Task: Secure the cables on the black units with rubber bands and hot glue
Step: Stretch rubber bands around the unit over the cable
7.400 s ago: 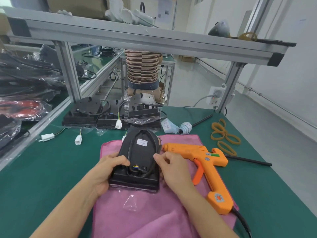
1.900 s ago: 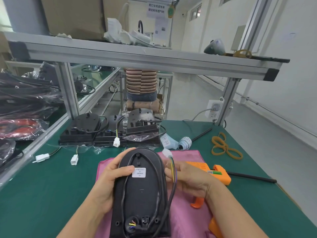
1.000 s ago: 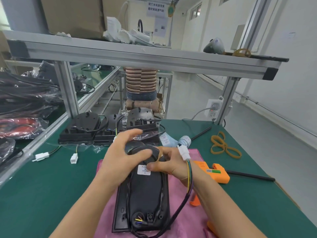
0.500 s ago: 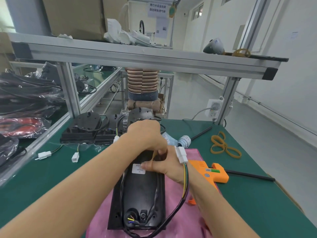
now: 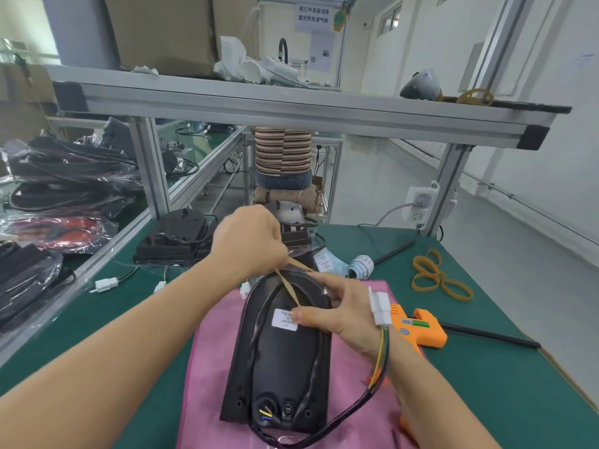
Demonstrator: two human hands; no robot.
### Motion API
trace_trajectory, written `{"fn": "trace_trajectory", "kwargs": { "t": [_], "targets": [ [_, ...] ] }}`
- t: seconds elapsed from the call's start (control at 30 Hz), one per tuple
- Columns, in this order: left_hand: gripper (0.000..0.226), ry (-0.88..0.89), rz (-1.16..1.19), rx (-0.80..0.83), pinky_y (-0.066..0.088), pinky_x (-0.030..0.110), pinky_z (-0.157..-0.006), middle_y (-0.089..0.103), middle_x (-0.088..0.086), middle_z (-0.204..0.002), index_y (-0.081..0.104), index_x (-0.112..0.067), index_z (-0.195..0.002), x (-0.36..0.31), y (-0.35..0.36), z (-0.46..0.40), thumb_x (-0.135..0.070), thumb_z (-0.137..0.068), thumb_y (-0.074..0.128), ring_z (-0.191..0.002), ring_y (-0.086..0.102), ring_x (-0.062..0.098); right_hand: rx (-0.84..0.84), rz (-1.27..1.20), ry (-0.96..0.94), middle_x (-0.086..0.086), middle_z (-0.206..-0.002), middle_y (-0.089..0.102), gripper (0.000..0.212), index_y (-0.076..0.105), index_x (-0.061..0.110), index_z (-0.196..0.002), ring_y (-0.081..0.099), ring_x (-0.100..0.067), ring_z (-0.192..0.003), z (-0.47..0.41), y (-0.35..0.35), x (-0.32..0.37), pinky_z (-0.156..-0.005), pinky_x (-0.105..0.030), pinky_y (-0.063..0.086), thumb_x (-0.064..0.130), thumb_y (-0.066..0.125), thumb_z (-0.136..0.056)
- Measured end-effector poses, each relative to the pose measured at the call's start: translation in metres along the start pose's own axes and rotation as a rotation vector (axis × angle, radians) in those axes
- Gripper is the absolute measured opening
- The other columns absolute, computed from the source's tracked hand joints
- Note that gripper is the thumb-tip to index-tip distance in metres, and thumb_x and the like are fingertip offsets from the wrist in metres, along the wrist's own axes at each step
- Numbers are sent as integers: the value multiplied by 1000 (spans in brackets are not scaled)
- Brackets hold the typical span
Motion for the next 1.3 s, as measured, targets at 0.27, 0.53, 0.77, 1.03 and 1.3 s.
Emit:
{"fn": "trace_trajectory", "kwargs": {
  "t": [0.27, 0.53, 0.77, 1.03, 1.3],
  "targets": [
    [28, -321, 426, -134, 32, 23, -50, 45, -6, -36, 49, -8, -45, 92, 17, 35, 11, -50, 68, -35, 41, 7, -33, 34, -46, -5, -101, 75, 45, 71, 19, -109, 70, -21, -94, 6, -7, 4, -87, -35, 55, 19, 84, -66],
    [38, -605, 1077, 92, 22, 10, -37, 42, 6, -38, 40, -8, -52, 97, 81, 72, 24, -70, 48, -30, 30, 9, -77, 70, 6, -2, -100, 75, 57, 72, 21, -111, 69, -20, -98, 3, -8, 2, -95, -44, 52, 28, 88, -56],
    [15, -708, 1736, 224, 48, 21, -48, 51, 1, -54, 51, -9, -65, 74, 100, 73, -1, -60, 62, -47, 48, 12, -99, -27, 20, -5, -94, 76, 37, 77, 24, -95, 70, -14, -87, 2, -11, 0, -79, -24, 56, 4, 84, -64],
    [62, -392, 1489, 532, 59, 36, -73, 69, 22, -112, 60, -4, -123, 60, 107, 94, -14, -65, 81, -93, 70, 31, -189, -120, 151, 2, -98, 74, 40, 64, 13, -116, 69, -2, -85, -1, -9, -16, -73, -15, 51, 4, 76, -79],
    [43, -686, 1572, 328, 61, 41, -55, 71, 28, -94, 66, -1, -106, 80, 115, 92, -5, -63, 69, -67, 72, 33, -320, 245, -35, 12, -90, 62, 34, 70, 31, -91, 60, -2, -83, 15, -23, -16, -74, -17, 50, -1, 70, -83]
  ]
}}
Point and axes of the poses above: each hand's wrist, its own z-axis away from the middle knuckle, its own y-axis out of the palm, x = y × z, the point moved 4 cm from there along -z, towards the middle knuckle
